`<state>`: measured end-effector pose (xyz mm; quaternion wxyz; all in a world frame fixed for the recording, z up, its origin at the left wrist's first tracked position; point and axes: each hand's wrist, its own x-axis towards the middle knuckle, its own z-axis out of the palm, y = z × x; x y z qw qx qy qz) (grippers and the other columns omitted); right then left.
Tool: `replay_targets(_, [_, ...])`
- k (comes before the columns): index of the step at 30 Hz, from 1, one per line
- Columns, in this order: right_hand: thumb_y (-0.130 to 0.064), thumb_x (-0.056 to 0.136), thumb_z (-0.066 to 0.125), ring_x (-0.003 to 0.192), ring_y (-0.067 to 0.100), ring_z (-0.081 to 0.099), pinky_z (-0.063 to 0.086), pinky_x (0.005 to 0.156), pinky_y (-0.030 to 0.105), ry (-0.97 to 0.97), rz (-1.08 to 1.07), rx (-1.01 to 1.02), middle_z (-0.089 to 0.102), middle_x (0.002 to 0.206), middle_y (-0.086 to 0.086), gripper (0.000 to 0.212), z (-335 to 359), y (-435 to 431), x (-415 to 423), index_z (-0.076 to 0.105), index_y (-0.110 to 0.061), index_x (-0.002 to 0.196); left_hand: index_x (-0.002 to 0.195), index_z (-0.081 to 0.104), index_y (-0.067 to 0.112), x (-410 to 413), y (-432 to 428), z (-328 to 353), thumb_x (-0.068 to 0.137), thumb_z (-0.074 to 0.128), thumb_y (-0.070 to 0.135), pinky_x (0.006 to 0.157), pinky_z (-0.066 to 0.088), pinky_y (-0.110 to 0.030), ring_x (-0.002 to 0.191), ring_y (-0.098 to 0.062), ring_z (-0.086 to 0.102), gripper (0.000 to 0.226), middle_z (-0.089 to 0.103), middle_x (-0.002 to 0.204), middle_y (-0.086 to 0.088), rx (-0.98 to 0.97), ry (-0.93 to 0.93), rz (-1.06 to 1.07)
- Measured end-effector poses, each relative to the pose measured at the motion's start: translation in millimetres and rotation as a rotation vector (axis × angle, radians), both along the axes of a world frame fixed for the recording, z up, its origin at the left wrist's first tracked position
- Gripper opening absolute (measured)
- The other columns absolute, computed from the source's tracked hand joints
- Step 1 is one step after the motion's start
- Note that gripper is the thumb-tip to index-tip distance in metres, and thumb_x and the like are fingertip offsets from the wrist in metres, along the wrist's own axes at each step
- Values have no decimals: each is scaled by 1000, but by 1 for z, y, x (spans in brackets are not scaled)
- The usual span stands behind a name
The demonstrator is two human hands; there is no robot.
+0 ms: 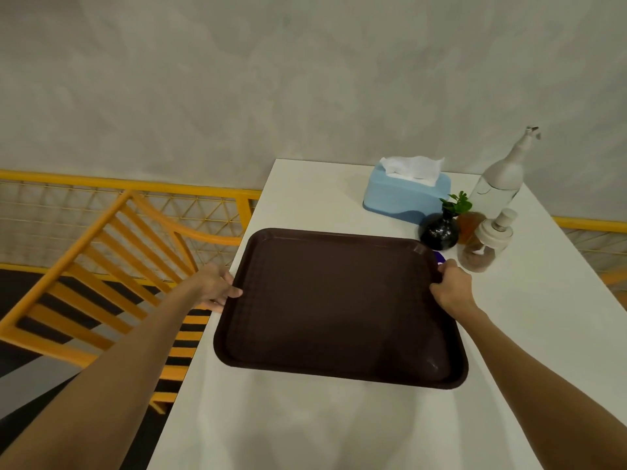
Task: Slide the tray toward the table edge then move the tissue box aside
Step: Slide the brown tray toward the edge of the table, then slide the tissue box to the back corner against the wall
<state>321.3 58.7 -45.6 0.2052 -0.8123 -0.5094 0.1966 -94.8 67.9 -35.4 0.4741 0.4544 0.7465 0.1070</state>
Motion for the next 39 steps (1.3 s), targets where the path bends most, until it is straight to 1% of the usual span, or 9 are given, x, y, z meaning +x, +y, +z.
replay_targets(6, [8,82,59,107,38,55,49,86,41,4,2,-18,56,119,26,41,0,-3,3,47,3,120,106,55,5,1,-6,-1,85,68,6,69,59,-34,94,-30,67,25,65,104,-18,-16,-11,-12])
replay_targets(15, [9,84,55,113,38,53,47,92,39,-17,10,-31,54,124,26,42,3,-8,2,46,5,125,112,54,3,-3,-5,-6,85,67,7,82,59,-41,94,-31,68,30,64,112,-21,-20,-13,-21])
replay_targets(19, [-1,83,57,111,41,52,49,91,47,-173,46,-26,52,122,26,41,6,-7,-1,49,-1,123,120,51,3,0,0,7,85,69,17,73,59,-37,86,-26,66,41,64,103,-15,-68,56,-95])
replay_targets(21, [-6,83,57,111,41,51,48,90,46,-261,92,38,51,122,24,39,15,-1,-3,53,-4,121,125,49,7,2,13,20,86,68,27,69,54,-34,94,-26,62,48,59,109,-11,28,175,-141])
replay_targets(24, [-8,84,58,103,35,56,47,87,38,-232,173,203,56,116,20,27,36,21,-10,63,-4,110,129,49,8,9,49,44,85,67,35,84,50,-40,112,-30,56,55,55,129,-13,241,269,-162])
replay_targets(29, [-7,86,57,104,28,58,40,78,22,-79,124,333,62,113,18,28,79,77,-25,60,-3,114,123,56,10,54,126,90,84,68,31,80,46,-35,102,-26,59,46,60,118,-9,454,32,-118])
replay_targets(34, [-8,90,51,115,33,54,41,88,28,9,1,353,60,122,21,36,120,142,-26,53,2,124,114,57,14,120,193,120,86,65,26,81,49,-38,94,-21,58,31,61,109,-6,539,-229,-106])
replay_targets(38, [-3,86,49,105,32,56,39,73,30,85,-170,238,54,105,22,8,124,190,-5,54,2,90,109,57,16,171,230,118,87,63,23,88,50,-39,97,-21,60,24,63,120,-9,520,-324,-124])
replay_targets(39, [-3,85,49,104,31,56,41,75,32,85,-204,197,54,104,22,9,121,198,1,54,2,91,108,57,17,181,238,113,87,63,23,88,50,-39,100,-22,60,23,63,122,-11,500,-337,-127])
